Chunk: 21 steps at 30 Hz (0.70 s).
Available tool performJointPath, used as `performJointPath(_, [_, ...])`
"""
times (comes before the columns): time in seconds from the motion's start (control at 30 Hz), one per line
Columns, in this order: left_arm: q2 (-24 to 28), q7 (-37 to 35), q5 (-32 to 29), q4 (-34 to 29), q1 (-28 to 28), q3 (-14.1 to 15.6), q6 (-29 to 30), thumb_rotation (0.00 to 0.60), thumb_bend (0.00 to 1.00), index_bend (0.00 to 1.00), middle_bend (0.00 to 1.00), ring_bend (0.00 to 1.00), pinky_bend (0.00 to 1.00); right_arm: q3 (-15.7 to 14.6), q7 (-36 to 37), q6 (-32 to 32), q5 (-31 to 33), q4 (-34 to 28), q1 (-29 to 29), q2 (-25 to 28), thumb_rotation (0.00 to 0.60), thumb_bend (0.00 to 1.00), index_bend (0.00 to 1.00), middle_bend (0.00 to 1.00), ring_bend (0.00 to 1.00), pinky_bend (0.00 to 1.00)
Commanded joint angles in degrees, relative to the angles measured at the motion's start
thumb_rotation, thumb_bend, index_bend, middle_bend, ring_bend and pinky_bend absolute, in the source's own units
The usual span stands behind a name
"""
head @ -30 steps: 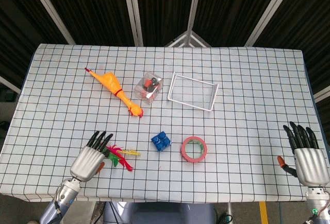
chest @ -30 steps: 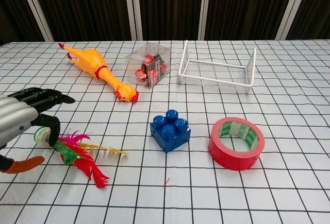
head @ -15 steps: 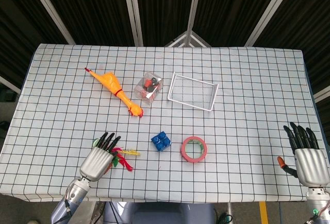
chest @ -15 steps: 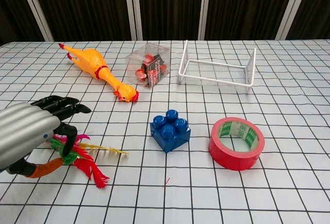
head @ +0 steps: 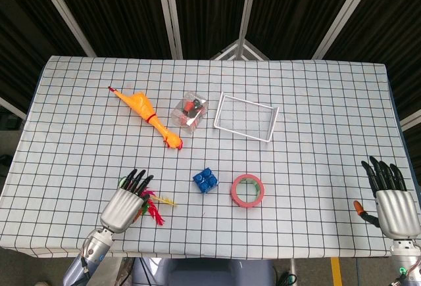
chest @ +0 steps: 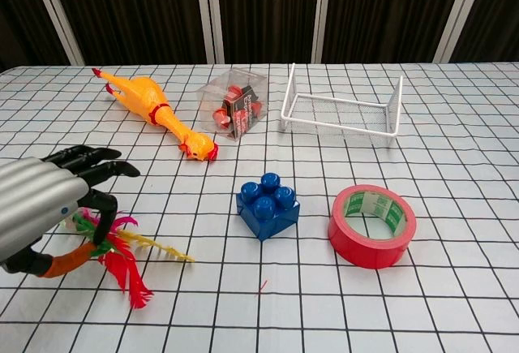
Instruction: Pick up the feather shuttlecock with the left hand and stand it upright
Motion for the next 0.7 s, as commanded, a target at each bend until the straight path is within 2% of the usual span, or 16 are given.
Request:
performJointPath(0.03, [1.33, -0.75, 0.38, -1.27, -0.3, -1.05, 1.2, 0.6, 0.62, 0.61, 0.11, 0.0, 0.07, -0.02, -0.03, -0.02, -0.02, 0.02, 0.0, -0.01, 0.6, 0.34, 0.0, 0.0, 0.0, 0.0])
performJointPath(0.23, [4.07, -3.0, -1.13, -3.31, -1.09, -4.58, 2.93, 0.6, 0.62, 0.62, 0.12, 0.0, 0.07, 0.0, -0.24, -0.09, 0.09, -0.02, 0.0, -0.06, 0.6, 0.34, 0.0, 0.0, 0.0, 0.0])
performJointPath(0.43, [5.04, -3.92, -4.37, -3.97, -2.69, -7.99, 2.16, 0.6, 0.62, 0.62, 0.12, 0.0, 0.07, -0.02, -0.57, -0.11, 0.15, -0.1, -0.03, -0.12, 0.6, 0.34, 0.0, 0.0, 0.0, 0.0])
performJointPath(0.7, [4.9, -4.97, -5.89, -4.09, -3.01, -8.19, 2.44, 0.6, 0.62, 0.6, 0.12, 0.0, 0.07, -0.03, -0.35, -0.41, 0.52, -0.18, -0.08, 0.16, 0.6, 0.34, 0.0, 0.0, 0.0, 0.0])
